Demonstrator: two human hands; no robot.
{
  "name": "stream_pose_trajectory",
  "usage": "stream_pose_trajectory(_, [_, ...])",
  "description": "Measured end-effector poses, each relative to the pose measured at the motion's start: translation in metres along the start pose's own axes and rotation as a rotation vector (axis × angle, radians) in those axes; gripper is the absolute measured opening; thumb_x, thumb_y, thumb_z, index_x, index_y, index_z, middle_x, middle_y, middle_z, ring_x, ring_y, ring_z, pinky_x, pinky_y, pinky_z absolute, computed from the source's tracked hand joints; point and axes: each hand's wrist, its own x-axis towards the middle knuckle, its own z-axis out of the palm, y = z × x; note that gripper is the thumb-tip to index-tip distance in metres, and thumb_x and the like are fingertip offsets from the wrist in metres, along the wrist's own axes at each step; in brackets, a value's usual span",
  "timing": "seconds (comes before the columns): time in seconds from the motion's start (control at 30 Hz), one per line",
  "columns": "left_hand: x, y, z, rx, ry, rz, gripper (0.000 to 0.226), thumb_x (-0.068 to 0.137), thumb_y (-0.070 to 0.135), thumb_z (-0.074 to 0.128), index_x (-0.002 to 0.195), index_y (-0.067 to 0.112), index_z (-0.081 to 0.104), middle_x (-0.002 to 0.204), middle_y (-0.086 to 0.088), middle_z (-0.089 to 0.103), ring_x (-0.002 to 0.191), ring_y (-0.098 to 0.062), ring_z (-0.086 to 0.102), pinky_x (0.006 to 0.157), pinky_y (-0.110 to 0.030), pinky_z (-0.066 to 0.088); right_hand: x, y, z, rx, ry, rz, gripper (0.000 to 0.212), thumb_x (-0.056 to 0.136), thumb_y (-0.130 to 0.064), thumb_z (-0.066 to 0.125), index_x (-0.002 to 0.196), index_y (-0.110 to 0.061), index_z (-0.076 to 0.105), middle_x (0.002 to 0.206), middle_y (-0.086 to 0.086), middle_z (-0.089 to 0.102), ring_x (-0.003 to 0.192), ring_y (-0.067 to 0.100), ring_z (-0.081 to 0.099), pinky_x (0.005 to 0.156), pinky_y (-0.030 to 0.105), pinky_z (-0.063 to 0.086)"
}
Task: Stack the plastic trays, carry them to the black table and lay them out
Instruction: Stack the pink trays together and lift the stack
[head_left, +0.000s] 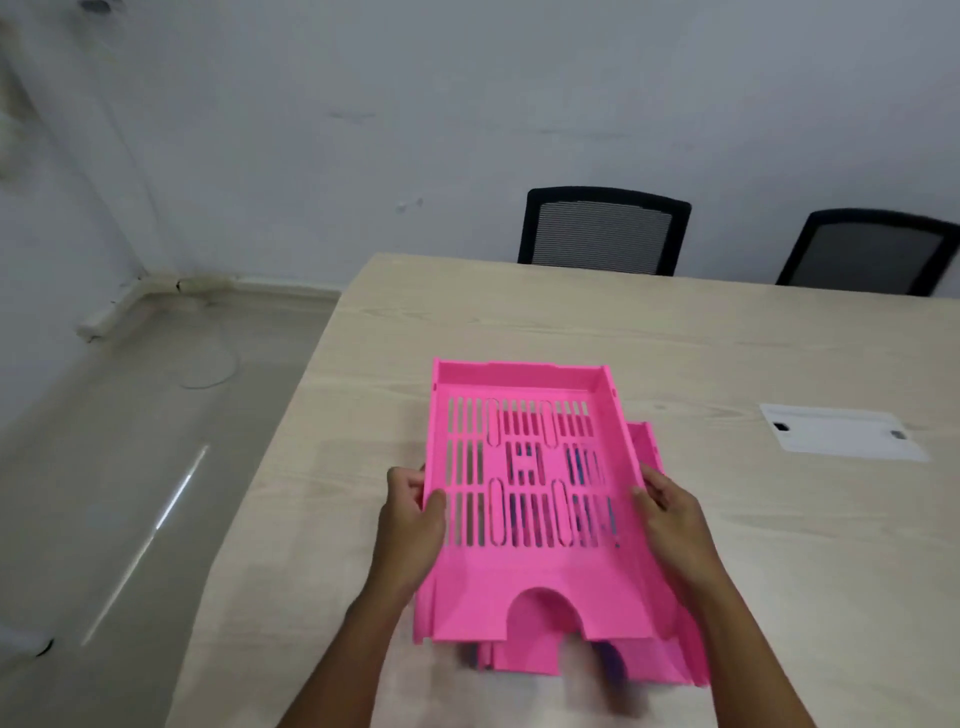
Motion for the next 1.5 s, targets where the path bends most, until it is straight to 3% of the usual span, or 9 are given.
stream_pose_trajectory(0.1, [-0.018, 0.001, 0.042, 0.03, -0.066, -0.02, 0.016, 0.095, 0.015, 0.051, 0.088, 0.024, 0.04, 0.074, 0.001, 0.063, 0.05, 0.007, 0.058, 0.041, -0.013, 0.041, -0.011, 0.015, -0.044, 0.009, -0.005, 0.063, 0.037, 0.103, -0.01, 0.052, 0.112, -0.038, 0.074, 0.103, 0.001, 0.081, 0.086, 0.02, 0.079, 0.074, 0.045, 0.066])
stream_pose_trajectory(0.23, [-0.034, -0.003, 0.065, 0.079, -0.105, -0.053, 0.014, 0.098, 0.02, 0.047, 0.089, 0.027, 0.038, 0.074, -0.003, 0.067, 0.05, 0.0, 0.064, 0.037, -0.016, 0.043, -0.013, 0.036, -0.065, 0.039, -0.003, 0.109, 0.029, 0.104, -0.014, 0.052, 0.123, -0.026, 0.071, 0.109, 0.005, 0.079, 0.097, 0.034, 0.076, 0.084, 0.061, 0.06])
stream_pose_trajectory(0.53, [-0.042, 0.007, 0.082, 0.121, -0.104, -0.048, 0.013, 0.1, 0.019, 0.045, 0.091, 0.026, 0.038, 0.078, -0.003, 0.067, 0.055, 0.002, 0.067, 0.039, -0.014, 0.045, -0.008, 0.047, -0.082, 0.034, -0.019, 0.102, 0.033, 0.105, -0.014, 0.047, 0.124, -0.031, 0.069, 0.112, 0.0, 0.077, 0.101, 0.026, 0.075, 0.09, 0.057, 0.059])
stream_pose_trajectory(0.73, [-0.041, 0.005, 0.083, 0.167, -0.159, -0.059, 0.012, 0.101, 0.017, 0.042, 0.11, 0.022, 0.036, 0.089, -0.005, 0.071, 0.068, -0.024, 0.073, 0.058, -0.045, 0.06, -0.01, 0.055, -0.082, 0.008, -0.003, 0.106, 0.037, 0.105, -0.013, 0.044, 0.133, -0.027, 0.064, 0.117, -0.003, 0.075, 0.101, 0.018, 0.073, 0.092, 0.052, 0.059])
stream_pose_trajectory(0.83, [-0.043, 0.002, 0.084, 0.16, -0.198, -0.072, 0.026, 0.1, 0.019, 0.042, 0.122, 0.03, 0.036, 0.093, -0.003, 0.072, 0.066, -0.018, 0.075, 0.06, -0.043, 0.063, -0.007, 0.062, -0.087, 0.036, -0.018, 0.123, 0.037, 0.104, -0.013, 0.047, 0.133, -0.029, 0.064, 0.118, -0.006, 0.075, 0.103, 0.016, 0.073, 0.093, 0.051, 0.059])
stream_pose_trajectory(1.07, [-0.029, 0.001, 0.092, -0.322, -0.261, -0.324, 0.052, 0.096, 0.039, 0.053, 0.143, 0.025, 0.037, 0.116, -0.016, 0.07, 0.088, -0.032, 0.075, 0.074, -0.05, 0.06, 0.017, 0.079, -0.101, 0.173, -0.171, 0.249, 0.038, 0.1, -0.03, 0.059, 0.138, -0.024, 0.06, 0.133, 0.002, 0.07, 0.117, 0.023, 0.069, 0.105, 0.053, 0.051])
stream_pose_trajectory(1.17, [-0.028, -0.005, 0.091, -0.446, -0.33, -0.406, 0.049, 0.093, 0.043, 0.054, 0.137, 0.021, 0.047, 0.105, -0.016, 0.074, 0.085, -0.034, 0.074, 0.074, -0.048, 0.058, 0.021, 0.084, -0.095, 0.265, -0.295, 0.336, 0.044, 0.096, -0.049, 0.055, 0.13, -0.022, 0.065, 0.119, 0.007, 0.077, 0.107, 0.028, 0.075, 0.097, 0.053, 0.056])
stream_pose_trajectory(1.3, [-0.033, -0.02, 0.085, -0.45, -0.358, -0.407, 0.05, 0.087, 0.049, 0.06, 0.129, 0.022, 0.055, 0.098, -0.01, 0.078, 0.084, -0.03, 0.074, 0.077, -0.048, 0.056, 0.019, 0.086, -0.086, 0.292, -0.323, 0.361, 0.056, 0.083, -0.062, 0.057, 0.121, -0.022, 0.071, 0.108, 0.01, 0.08, 0.093, 0.028, 0.079, 0.065, 0.03, 0.063])
stream_pose_trajectory(1.5, [-0.039, -0.048, 0.049, -0.497, -0.276, -0.406, 0.047, 0.084, 0.052, 0.062, 0.12, 0.021, 0.066, 0.098, -0.013, 0.077, 0.083, -0.03, 0.074, 0.089, -0.053, 0.051, 0.022, 0.073, -0.048, 0.232, -0.411, 0.33, 0.052, 0.079, -0.064, 0.057, 0.111, -0.027, 0.074, 0.1, 0.007, 0.082, 0.083, 0.024, 0.08, 0.062, 0.029, 0.061])
